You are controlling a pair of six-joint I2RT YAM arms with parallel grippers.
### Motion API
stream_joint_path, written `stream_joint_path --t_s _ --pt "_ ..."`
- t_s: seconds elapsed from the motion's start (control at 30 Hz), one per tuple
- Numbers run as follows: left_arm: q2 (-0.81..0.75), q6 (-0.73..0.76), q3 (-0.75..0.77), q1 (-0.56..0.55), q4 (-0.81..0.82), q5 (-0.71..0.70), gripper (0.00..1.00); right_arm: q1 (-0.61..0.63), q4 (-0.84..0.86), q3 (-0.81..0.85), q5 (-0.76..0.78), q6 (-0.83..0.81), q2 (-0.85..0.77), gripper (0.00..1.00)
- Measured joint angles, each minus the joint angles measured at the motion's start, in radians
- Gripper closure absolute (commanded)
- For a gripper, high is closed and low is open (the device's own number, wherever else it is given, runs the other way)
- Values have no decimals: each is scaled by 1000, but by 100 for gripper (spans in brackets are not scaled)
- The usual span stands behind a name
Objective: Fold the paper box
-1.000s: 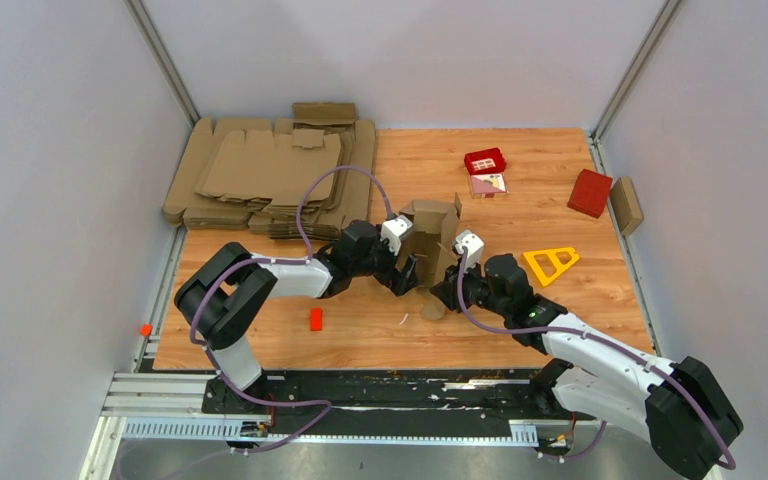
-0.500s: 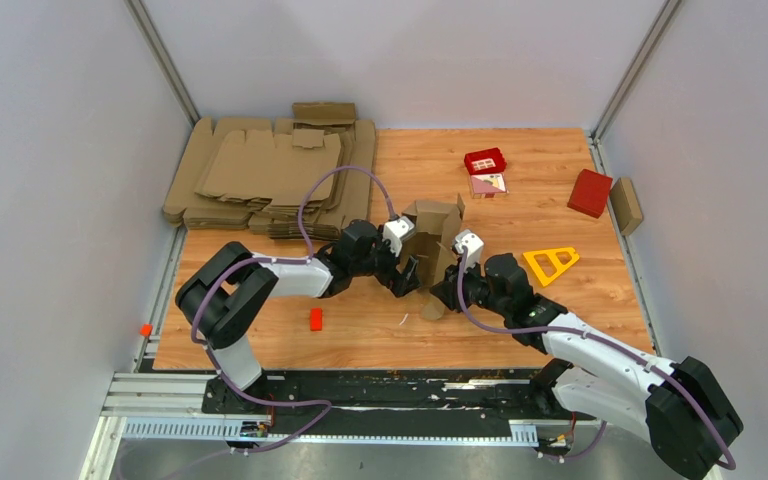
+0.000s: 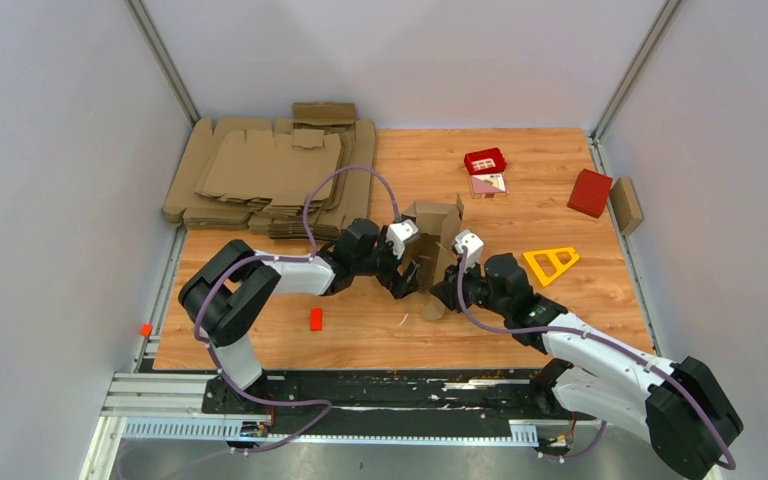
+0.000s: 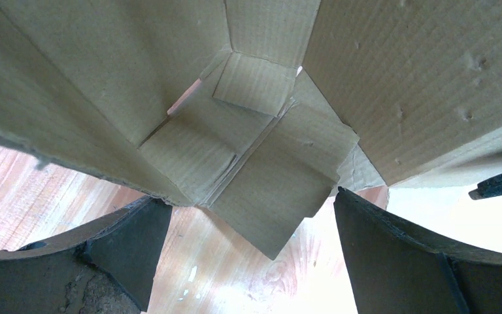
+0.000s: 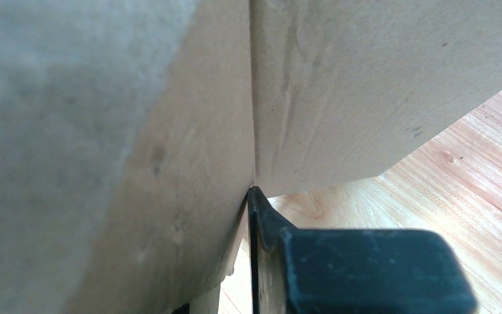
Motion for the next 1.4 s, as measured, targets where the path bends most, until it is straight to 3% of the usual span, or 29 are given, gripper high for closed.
stream_joint_path --t_s 0.33,0.77,1.23,1.4 --pt "1 21 21 0 -22 -10 8 0 1 0 -1 -6 0 82" --pt "16 -7 21 -1 27 -37 29 0 1 0 0 -14 7 82" --pt "52 -68 28 -2 92 -126 27 0 2 8 -6 -14 16 82" --pt "37 -68 18 -3 85 -156 17 0 1 8 -5 -14 16 80"
